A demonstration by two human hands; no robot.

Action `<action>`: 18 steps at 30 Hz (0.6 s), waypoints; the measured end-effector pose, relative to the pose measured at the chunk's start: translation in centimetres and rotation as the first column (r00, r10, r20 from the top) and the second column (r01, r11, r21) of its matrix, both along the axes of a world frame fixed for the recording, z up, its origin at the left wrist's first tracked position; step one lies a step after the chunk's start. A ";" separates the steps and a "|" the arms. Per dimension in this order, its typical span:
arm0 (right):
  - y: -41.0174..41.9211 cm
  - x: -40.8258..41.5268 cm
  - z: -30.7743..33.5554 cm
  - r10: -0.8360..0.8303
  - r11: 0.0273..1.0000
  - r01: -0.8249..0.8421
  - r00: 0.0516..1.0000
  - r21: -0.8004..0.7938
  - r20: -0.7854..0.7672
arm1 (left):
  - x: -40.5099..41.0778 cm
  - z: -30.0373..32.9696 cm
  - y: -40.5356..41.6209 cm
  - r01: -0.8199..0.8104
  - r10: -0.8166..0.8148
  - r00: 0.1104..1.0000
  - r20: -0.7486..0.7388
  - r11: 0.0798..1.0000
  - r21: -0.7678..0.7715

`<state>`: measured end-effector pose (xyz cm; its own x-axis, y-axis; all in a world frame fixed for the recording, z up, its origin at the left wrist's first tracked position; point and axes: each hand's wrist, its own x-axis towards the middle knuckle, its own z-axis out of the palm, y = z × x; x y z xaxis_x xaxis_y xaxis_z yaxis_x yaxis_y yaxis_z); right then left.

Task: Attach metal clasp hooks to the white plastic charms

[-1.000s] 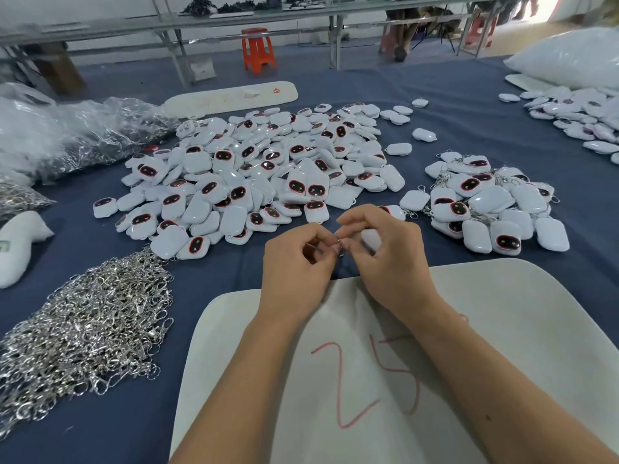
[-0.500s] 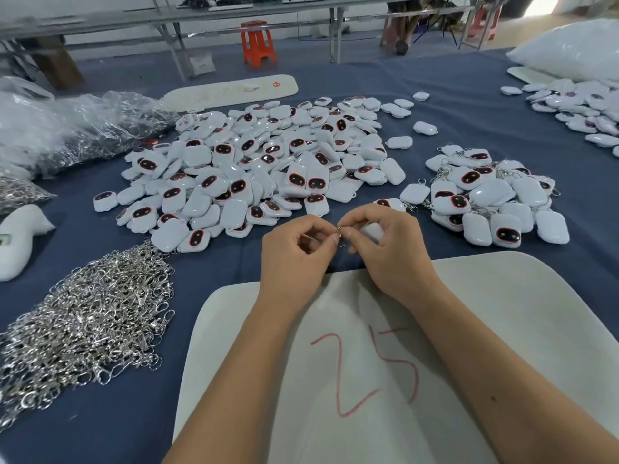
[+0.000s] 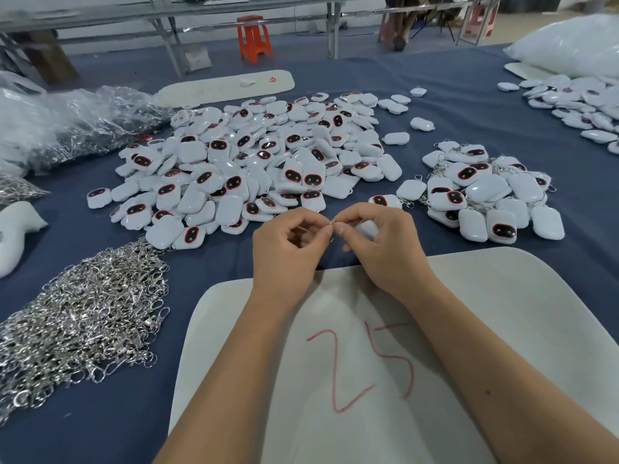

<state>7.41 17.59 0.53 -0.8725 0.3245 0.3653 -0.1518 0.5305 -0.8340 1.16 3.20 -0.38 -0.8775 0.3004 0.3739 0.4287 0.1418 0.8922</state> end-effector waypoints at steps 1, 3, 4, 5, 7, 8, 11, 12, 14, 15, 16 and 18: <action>0.0 0.0 0.0 -0.001 1.000 0.001 1.000 -0.004 -0.007 | 0.0 0.0 0.0 0.007 -0.007 1.000 0.007 1.000 0.000; 0.0 0.0 -0.1 -0.006 1.000 0.006 1.000 -0.002 -0.027 | 0.0 0.0 -0.1 0.017 -0.017 1.000 0.020 1.000 -0.002; 0.0 0.0 -0.1 -0.009 1.000 0.009 0.999 0.004 -0.039 | 0.0 0.0 -0.1 0.020 -0.020 1.000 0.023 1.000 -0.002; 0.0 0.0 -0.1 -0.013 1.000 0.014 0.998 0.013 -0.054 | 0.1 0.0 -0.1 0.021 -0.021 0.999 0.025 1.000 -0.002; 0.0 -0.1 -0.2 -0.019 0.999 0.021 0.996 0.034 -0.083 | 0.1 0.0 0.0 0.022 -0.022 0.999 0.026 1.000 -0.002; 0.0 -0.1 -0.3 -0.018 0.999 0.022 0.996 0.041 -0.093 | 0.1 0.0 0.0 0.022 -0.022 0.999 0.024 1.000 -0.001; 0.0 -0.3 -0.4 -0.002 0.998 0.009 0.995 0.067 -0.104 | 0.1 0.1 0.0 0.021 -0.020 1.000 0.008 1.000 -0.002; 0.0 -0.3 -0.4 0.005 0.997 0.003 0.994 0.079 -0.108 | 0.1 0.2 0.0 0.023 -0.023 1.000 0.002 1.000 -0.001; 0.0 -0.3 -0.4 0.019 0.995 -0.008 0.993 0.100 -0.116 | 0.1 0.2 -0.1 0.037 -0.037 0.999 -0.002 0.999 0.002; 0.0 -0.3 -0.4 0.025 0.995 -0.013 0.993 0.100 -0.119 | 0.1 0.2 -0.1 0.048 -0.048 0.999 0.002 0.999 0.000; 0.0 -0.3 -0.4 0.030 0.996 -0.019 0.992 0.091 -0.121 | 0.1 0.2 -0.1 0.060 -0.060 0.998 0.008 0.998 -0.004; 0.1 -0.3 -0.3 0.038 0.998 -0.031 0.993 0.062 -0.111 | 0.1 0.1 -0.1 0.081 -0.081 0.996 0.021 0.997 -0.012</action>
<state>7.12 17.67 0.20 -0.8352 0.2698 0.4793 -0.2616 0.5717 -0.7777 1.29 3.12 -0.30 -0.8575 0.3757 0.3516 0.4208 0.1189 0.8993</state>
